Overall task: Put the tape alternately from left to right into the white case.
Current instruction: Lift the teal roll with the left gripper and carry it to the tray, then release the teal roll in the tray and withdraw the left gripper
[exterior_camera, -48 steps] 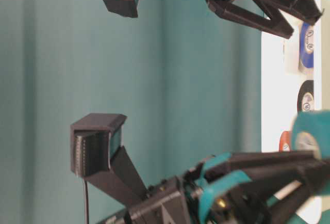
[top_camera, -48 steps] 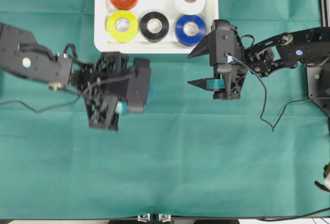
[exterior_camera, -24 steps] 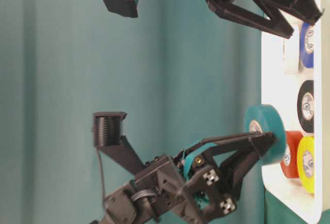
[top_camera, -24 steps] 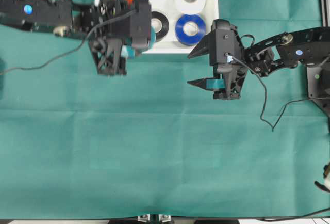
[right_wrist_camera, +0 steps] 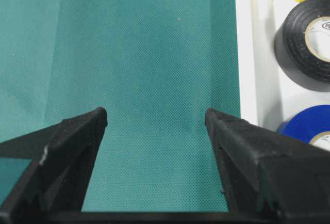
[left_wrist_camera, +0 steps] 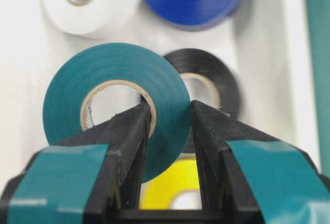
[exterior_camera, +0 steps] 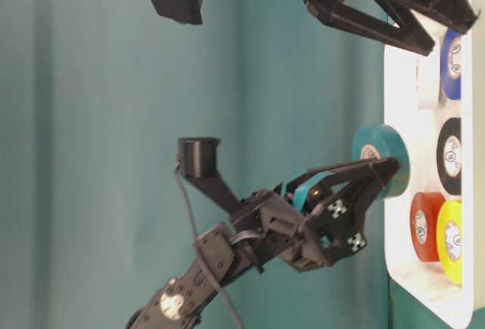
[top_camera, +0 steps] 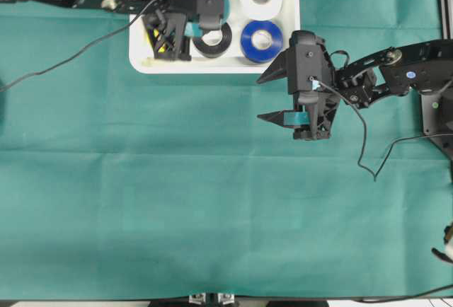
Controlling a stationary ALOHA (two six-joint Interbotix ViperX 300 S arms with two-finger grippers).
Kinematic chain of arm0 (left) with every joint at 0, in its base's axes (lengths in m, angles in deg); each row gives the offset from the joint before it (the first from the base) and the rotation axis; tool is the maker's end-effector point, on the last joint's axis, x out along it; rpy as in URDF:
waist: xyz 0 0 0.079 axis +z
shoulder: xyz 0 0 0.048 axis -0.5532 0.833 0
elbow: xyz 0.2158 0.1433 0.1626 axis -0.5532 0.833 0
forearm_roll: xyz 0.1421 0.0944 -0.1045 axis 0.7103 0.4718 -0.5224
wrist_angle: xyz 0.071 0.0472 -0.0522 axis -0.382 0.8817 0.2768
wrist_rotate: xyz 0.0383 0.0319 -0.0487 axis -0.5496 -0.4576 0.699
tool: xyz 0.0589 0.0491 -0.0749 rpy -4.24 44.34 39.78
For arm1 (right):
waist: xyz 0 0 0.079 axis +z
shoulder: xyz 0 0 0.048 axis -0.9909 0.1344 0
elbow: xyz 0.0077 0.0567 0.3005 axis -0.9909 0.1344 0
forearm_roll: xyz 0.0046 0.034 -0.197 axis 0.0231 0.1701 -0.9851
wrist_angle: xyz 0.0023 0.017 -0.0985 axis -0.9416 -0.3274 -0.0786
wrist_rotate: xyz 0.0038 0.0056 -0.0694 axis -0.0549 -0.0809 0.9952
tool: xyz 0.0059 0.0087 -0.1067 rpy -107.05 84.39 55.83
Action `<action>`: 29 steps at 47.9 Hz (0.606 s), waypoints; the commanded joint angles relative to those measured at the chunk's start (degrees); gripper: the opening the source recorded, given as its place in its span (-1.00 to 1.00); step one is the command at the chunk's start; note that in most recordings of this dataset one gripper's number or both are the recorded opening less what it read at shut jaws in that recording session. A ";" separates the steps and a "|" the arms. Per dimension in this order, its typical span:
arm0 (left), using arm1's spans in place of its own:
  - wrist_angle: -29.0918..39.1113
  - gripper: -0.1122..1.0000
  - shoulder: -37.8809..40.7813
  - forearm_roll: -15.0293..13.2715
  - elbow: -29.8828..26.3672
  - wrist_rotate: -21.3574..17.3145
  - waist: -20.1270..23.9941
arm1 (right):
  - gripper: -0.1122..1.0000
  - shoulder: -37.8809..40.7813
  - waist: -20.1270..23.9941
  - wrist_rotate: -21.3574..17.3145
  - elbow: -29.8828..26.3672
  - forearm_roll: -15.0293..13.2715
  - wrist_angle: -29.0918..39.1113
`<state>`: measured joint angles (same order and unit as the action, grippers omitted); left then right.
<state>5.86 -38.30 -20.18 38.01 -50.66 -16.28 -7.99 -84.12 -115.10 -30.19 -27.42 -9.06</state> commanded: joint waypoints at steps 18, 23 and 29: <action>-3.08 -0.87 3.78 0.18 -4.39 -3.78 3.34 | 0.67 -1.05 0.35 -0.26 1.05 0.18 -0.44; -3.34 -0.87 3.87 0.09 -4.31 -3.69 3.43 | 0.67 -1.05 0.35 -0.26 1.05 0.18 -0.44; -3.34 -0.87 3.87 0.09 -4.39 -3.60 3.43 | 0.67 -1.05 0.35 -0.26 1.05 0.18 -0.35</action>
<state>3.05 -33.29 -20.18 35.19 -54.43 -13.02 -7.99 -83.95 -115.27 -28.70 -27.42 -9.15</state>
